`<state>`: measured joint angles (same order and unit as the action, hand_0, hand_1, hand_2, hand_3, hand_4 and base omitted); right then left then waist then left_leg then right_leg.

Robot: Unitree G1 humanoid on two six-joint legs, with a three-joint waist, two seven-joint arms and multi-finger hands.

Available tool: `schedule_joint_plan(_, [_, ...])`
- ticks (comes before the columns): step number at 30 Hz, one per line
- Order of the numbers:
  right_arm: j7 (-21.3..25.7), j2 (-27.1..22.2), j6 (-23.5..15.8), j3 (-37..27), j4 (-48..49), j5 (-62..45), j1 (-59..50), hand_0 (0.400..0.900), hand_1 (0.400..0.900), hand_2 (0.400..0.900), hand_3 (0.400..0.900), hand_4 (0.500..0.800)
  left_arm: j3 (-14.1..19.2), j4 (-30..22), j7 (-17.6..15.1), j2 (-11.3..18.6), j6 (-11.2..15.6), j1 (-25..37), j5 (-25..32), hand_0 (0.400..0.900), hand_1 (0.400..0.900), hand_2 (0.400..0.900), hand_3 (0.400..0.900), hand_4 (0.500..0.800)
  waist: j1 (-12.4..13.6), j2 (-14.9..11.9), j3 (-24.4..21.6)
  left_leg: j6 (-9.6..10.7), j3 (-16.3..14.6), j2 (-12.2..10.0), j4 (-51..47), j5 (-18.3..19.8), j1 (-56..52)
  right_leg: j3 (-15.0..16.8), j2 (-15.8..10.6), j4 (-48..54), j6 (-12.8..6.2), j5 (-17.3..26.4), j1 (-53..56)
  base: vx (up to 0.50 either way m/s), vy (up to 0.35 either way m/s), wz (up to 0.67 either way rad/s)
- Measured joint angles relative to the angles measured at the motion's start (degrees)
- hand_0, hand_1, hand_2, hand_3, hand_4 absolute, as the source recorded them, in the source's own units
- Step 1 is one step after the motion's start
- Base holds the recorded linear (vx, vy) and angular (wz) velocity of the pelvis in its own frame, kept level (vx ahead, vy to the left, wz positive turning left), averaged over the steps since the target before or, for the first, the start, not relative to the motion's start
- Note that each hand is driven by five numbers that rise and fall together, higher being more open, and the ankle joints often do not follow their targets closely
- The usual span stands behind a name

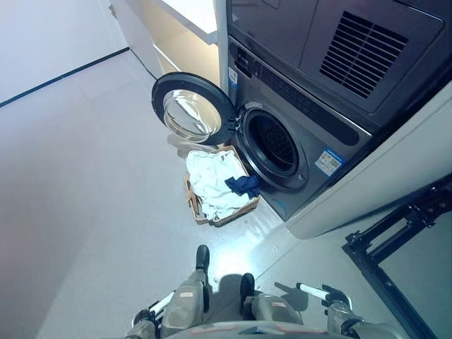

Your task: Put the clothes in the basket into the washing machine.

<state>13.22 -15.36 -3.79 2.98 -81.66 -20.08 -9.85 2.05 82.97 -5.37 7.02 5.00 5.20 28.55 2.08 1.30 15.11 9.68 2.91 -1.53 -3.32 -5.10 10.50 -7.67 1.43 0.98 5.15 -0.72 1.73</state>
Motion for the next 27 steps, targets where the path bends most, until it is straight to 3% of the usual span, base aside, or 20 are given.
schedule_joint_plan(2, [0.0, 0.3, -0.1, -0.4, -0.3, 0.0, 0.5, 0.9, 0.9, 0.9, 0.9, 0.8, 0.0, 0.1, -0.3, 0.0, -0.3, -1.4, 0.0, 0.9, 0.9, 0.9, 0.9, 0.8, 1.1, -0.1, -1.3, -1.0, -0.3, -0.4, 1.7, -0.3, -1.2, 1.4, 0.3, 2.0, -0.34, -0.2, 2.0, 0.47, 0.358, -0.26])
schedule_joint_plan(4, [0.0, 0.7, -0.2, -0.2, -0.1, 0.0, 0.8, 0.9, 0.9, 0.9, 0.9, 0.8, 0.0, -0.2, -0.6, 0.1, -0.8, -2.1, 0.0, 0.9, 0.9, 0.9, 0.9, 0.8, 1.0, -0.4, -3.3, -3.5, -2.3, 0.0, 2.9, -2.0, -0.7, 2.6, -0.5, 1.9, -2.22, -1.3, 1.4, 0.3, 0.306, -0.12])
schedule_joint_plan(5, [0.0, 0.8, -0.2, 0.0, 0.2, 0.0, 0.6, 0.9, 0.9, 0.9, 0.9, 0.8, -0.1, -0.6, -0.7, 0.2, -0.9, -1.3, 0.0, 0.9, 0.9, 0.9, 0.9, 0.8, 0.7, -0.8, -3.8, -5.8, -3.4, 0.5, 2.9, -4.2, -0.8, 2.7, -1.2, 2.1, -3.04, -1.6, 1.8, 0.36, 0.386, -0.16])
schedule_joint_plan(6, [0.0, 1.4, -0.1, 0.1, 0.3, -0.1, 0.6, 0.9, 0.9, 0.9, 0.9, 0.8, -0.3, -1.3, -0.9, 0.6, -0.9, -0.7, -0.1, 0.9, 0.9, 0.9, 0.9, 0.8, 0.7, -1.4, -4.3, -10.9, -4.7, 1.4, 2.9, -4.3, -1.1, 2.7, -2.2, 1.1, -4.71, -2.6, 1.6, 0.26, 0.288, -0.15])
schedule_joint_plan(8, [-0.2, 2.9, -0.1, 0.2, 0.6, -0.3, 0.7, 0.9, 0.9, 0.9, 0.9, 0.8, -0.5, -2.5, -1.1, 2.0, -0.9, 0.6, -0.5, 0.9, 0.9, 0.9, 0.9, 0.8, 0.7, -3.3, -5.4, -12.7, -5.9, 2.9, 3.1, -3.1, -1.5, 2.3, -4.3, -2.7, -6.83, -3.8, 0.0, 0.23, 0.278, -0.04])
schedule_joint_plan(10, [-0.7, 4.1, -0.2, 0.2, 1.0, -0.9, 0.5, 0.9, 0.9, 0.9, 0.9, 0.8, -0.5, -3.2, -1.1, 3.3, -0.7, 3.0, -0.5, 0.9, 0.9, 0.9, 0.9, 0.8, 0.7, -4.4, -6.0, -13.7, -6.4, 3.8, 3.1, -1.5, -2.7, 2.2, -5.5, -8.2, -8.79, -5.6, -1.5, 0.18, 0.285, 0.06])
schedule_joint_plan(13, [-1.0, 5.1, -1.0, 0.4, 3.0, -1.9, -0.8, 0.9, 0.9, 0.9, 0.9, 0.8, -1.8, -4.8, -1.2, 4.9, 0.3, 5.8, -0.5, 0.9, 0.9, 0.9, 0.9, 0.8, 0.1, -5.0, -6.0, -15.0, -6.4, 4.5, 4.1, 0.5, -4.1, 2.4, -7.6, -27.8, -10.76, -7.6, -9.4, 0.11, 0.27, 0.03])
schedule_joint_plan(17, [-0.6, 5.5, -1.5, 3.0, 4.1, -2.4, -2.3, 0.9, 0.9, 0.9, 0.9, 0.8, -2.9, -4.9, -1.2, 6.3, 0.2, 7.2, -0.5, 0.9, 0.9, 0.9, 0.9, 0.8, -0.9, -5.4, -4.9, -16.7, -6.1, 5.3, 6.0, 2.5, -5.5, 2.4, -9.5, -40.2, -10.26, -4.0, -14.2, 0.08, 0.136, 0.07])
schedule_joint_plan(18, [-0.7, 5.5, -1.5, 3.1, 5.4, -2.5, -2.9, 0.9, 0.9, 0.9, 0.9, 0.8, -2.8, -4.9, -1.4, 6.4, 0.2, 7.9, -0.4, 0.9, 0.9, 0.9, 0.9, 0.8, -0.9, -5.3, -3.8, -17.0, -5.6, 5.2, 5.9, 2.8, -6.3, 2.8, -8.8, -40.7, -9.23, -6.0, -14.6, 0.07, -0.01, 0.08])
schedule_joint_plan(23, [-0.5, 5.5, -2.2, 5.9, 8.7, -2.4, -4.9, 0.9, 0.9, 0.9, 0.9, 0.8, -2.8, -3.7, -1.8, 7.1, 0.1, 8.1, -0.5, 0.9, 0.9, 0.9, 0.9, 0.8, -0.7, -4.7, -1.1, -17.2, -5.7, 4.8, 5.7, 2.8, -6.1, 2.4, -6.0, -23.9, -9.64, -6.4, -15.8, 0.08, -0.068, 0.16])
schedule_joint_plan(25, [-0.5, 5.5, -2.3, 7.0, 10.2, -2.2, -5.0, 0.9, 0.9, 0.9, 0.9, 0.8, -2.8, -3.2, -1.9, 7.3, 0.1, 7.6, -0.5, 0.9, 0.9, 0.9, 0.9, 0.8, -0.6, -4.7, -0.9, -16.7, -5.6, 4.8, 5.0, 2.6, -6.0, 4.8, -4.5, -12.5, -10.2, -6.0, -14.3, 0.09, -0.148, 0.22])
schedule_joint_plan(27, [-0.4, 5.6, -2.3, 7.0, 11.9, -1.7, -4.6, 0.9, 0.9, 0.9, 0.9, 0.8, -2.6, -2.7, -2.0, 7.2, 0.2, 6.5, -0.4, 0.9, 0.9, 0.9, 0.9, 0.8, -0.7, -4.9, -0.8, -15.7, -4.9, 5.3, 3.8, 2.4, -5.9, 5.7, -4.8, -4.1, -11.57, -3.6, -13.9, 0.1, -0.204, 0.31])
